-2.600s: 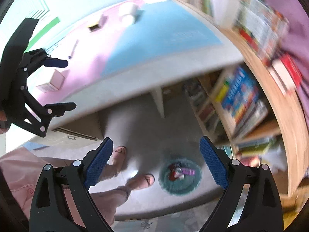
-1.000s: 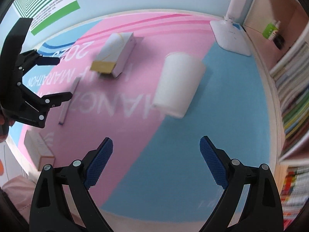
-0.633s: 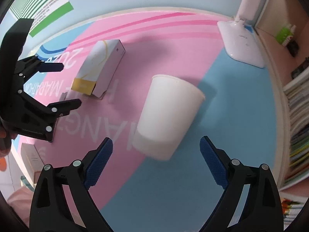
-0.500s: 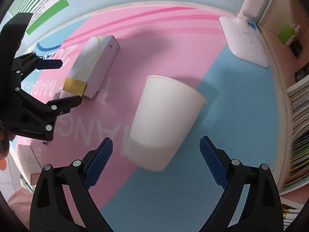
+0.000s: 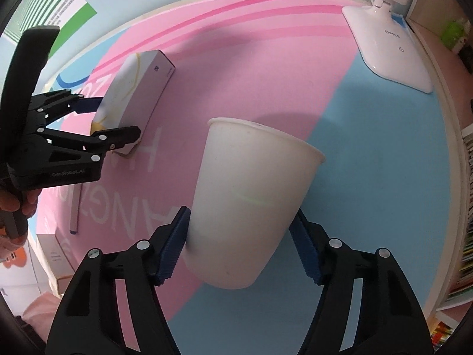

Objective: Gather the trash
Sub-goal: 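Grasp the white paper cup with the right tool while the left tool grasps the white-and-yellow box, then carry the paper cup in the right tool while the left tool carries the white-and-yellow box to the bin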

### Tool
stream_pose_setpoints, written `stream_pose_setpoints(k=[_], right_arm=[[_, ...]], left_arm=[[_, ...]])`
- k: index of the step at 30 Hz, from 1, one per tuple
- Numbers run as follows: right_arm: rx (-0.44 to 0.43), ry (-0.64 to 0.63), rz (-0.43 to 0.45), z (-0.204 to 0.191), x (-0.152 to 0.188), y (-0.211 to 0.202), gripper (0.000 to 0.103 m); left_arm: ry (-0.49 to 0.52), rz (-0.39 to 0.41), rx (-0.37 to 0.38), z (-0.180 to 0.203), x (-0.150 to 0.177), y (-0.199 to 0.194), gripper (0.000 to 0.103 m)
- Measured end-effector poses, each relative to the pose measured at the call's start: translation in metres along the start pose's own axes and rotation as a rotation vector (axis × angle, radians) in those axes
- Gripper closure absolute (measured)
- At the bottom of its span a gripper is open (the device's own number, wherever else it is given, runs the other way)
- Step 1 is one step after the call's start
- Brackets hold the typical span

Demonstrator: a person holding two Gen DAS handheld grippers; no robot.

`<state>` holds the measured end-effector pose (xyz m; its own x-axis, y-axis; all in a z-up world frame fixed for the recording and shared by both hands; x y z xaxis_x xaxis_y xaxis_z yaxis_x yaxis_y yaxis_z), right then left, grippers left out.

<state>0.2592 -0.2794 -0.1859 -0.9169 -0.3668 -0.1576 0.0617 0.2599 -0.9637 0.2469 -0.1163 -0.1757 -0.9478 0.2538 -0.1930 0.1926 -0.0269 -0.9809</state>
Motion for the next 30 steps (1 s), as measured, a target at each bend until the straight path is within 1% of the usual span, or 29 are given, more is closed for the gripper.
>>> stream_pose_setpoints(k=[2,3,7,13,18,22,25,27,28,30], right_arm=[[0.003,-0.007,0.001,-0.001,0.000,-0.001,0.038],[0.006,-0.011,0.002,-0.002,0.001,-0.002,0.038],[0.014,-0.012,0.007,-0.005,0.003,-0.006,0.038],[0.037,-0.003,0.029,-0.009,0.008,-0.018,0.038],[0.059,0.016,0.053,-0.018,0.017,-0.030,0.038],[0.078,0.041,0.072,-0.024,0.033,-0.042,0.038],[0.089,0.075,0.088,-0.031,0.047,-0.050,0.038],[0.102,0.104,0.102,-0.039,0.061,-0.055,0.038],[0.106,0.115,0.106,-0.045,0.065,-0.055,0.038],[0.117,0.148,0.120,-0.052,0.082,-0.062,0.038]], left_arm=[[0.006,0.002,0.003,0.000,0.001,0.000,0.036],[0.009,0.001,0.005,0.000,-0.004,0.002,0.037],[-0.001,0.011,0.009,-0.006,0.000,-0.002,0.037],[0.029,0.041,0.009,-0.008,0.011,-0.015,0.037],[0.075,0.077,0.006,-0.005,0.025,-0.030,0.036],[0.121,0.100,0.010,0.000,0.033,-0.042,0.036],[0.165,0.116,0.014,0.005,0.046,-0.052,0.036],[0.199,0.128,0.016,0.013,0.056,-0.057,0.036],[0.213,0.133,0.022,0.009,0.064,-0.061,0.036],[0.259,0.149,0.023,0.020,0.078,-0.071,0.036]])
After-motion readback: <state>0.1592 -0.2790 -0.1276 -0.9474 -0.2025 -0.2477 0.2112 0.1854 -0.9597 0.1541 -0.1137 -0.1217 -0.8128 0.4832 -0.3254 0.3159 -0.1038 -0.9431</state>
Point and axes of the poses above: each gripper's, at about its wrist camera, not at the fingertips, and y roughly the way its jaws point, z to its right, x to its underside, the point moved 5 cm from there along y, roughly the way its jaws point, and after that the axes turned 1 degree about -x, right-handed, at the moved point
